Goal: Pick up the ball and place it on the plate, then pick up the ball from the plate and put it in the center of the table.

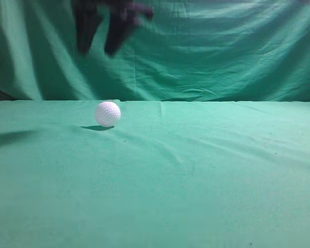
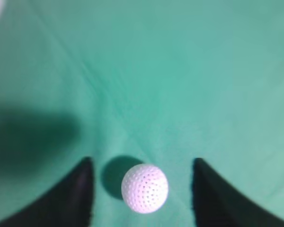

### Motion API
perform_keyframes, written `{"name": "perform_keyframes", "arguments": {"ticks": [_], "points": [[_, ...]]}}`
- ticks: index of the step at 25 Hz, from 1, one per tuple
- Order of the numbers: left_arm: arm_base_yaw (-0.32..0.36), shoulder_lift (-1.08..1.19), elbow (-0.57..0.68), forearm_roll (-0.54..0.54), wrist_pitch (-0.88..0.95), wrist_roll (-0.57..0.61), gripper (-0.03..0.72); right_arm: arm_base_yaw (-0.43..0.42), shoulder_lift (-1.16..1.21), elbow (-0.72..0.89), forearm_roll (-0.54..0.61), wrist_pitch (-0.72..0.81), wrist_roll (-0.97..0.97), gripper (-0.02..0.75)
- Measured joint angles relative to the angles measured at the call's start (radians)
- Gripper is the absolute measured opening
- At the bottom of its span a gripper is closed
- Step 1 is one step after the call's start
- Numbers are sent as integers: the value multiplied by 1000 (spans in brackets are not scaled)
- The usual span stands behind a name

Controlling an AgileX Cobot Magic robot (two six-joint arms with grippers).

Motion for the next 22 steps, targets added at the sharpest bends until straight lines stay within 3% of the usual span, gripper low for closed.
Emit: {"name": "perform_keyframes", "arguments": {"ticks": [3,6,14,22], "points": [[0,0,0,-2,-11,0,0,0,-105,-45,-10,68,22,104],[0,0,0,-7,-35,0,0,0,-205,-51,-29,147,45,0],[0,-53,0,-21,82,0,0,0,-484,-21,-102,206,173,0],[0,-207,2,-72,210,0,0,0,-826,298,-108,211,223,0]]}}
